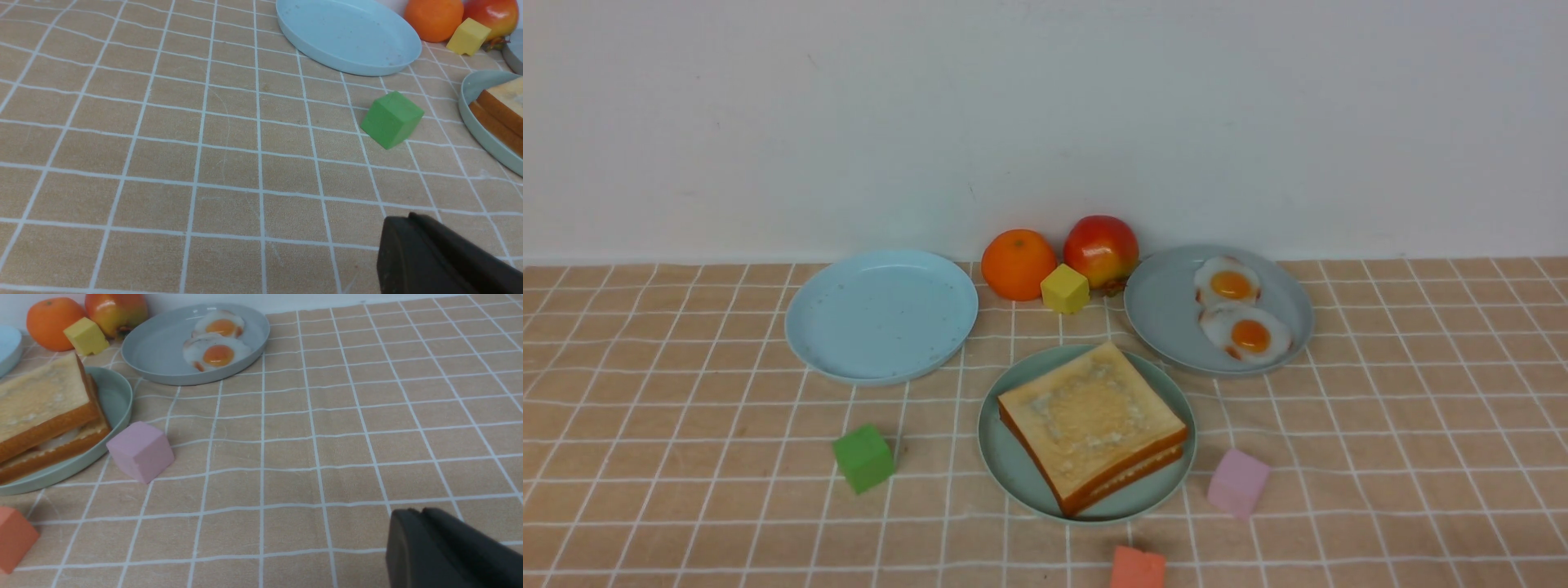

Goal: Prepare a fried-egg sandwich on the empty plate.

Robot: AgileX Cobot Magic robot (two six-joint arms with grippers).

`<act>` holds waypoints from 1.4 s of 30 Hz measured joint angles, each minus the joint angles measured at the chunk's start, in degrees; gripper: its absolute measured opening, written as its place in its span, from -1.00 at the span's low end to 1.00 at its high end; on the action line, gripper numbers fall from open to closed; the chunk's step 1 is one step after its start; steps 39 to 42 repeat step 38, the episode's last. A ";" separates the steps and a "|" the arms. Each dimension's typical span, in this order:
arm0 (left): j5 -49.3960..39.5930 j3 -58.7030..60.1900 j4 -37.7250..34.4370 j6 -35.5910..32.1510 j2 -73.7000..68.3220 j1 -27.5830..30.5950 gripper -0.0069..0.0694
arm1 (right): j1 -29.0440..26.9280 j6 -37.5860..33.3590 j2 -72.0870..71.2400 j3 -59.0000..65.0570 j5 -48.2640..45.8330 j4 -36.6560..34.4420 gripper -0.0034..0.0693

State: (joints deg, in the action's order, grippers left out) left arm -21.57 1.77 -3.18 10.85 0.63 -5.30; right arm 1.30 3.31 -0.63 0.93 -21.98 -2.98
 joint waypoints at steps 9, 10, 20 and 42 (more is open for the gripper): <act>0.00 0.00 -0.05 0.00 0.00 0.00 -0.85 | 0.00 0.00 0.00 0.00 0.00 0.00 -0.74; 0.00 0.00 -0.05 0.00 0.00 0.00 -0.85 | 0.00 0.00 0.00 0.00 0.00 0.00 -0.74; 0.00 0.00 -0.05 0.00 0.00 0.00 -0.84 | 0.00 0.00 0.00 0.00 0.00 0.00 -0.70; 0.00 0.00 -0.05 0.00 0.00 0.00 -0.81 | 0.00 0.00 0.00 0.00 0.00 0.00 -0.64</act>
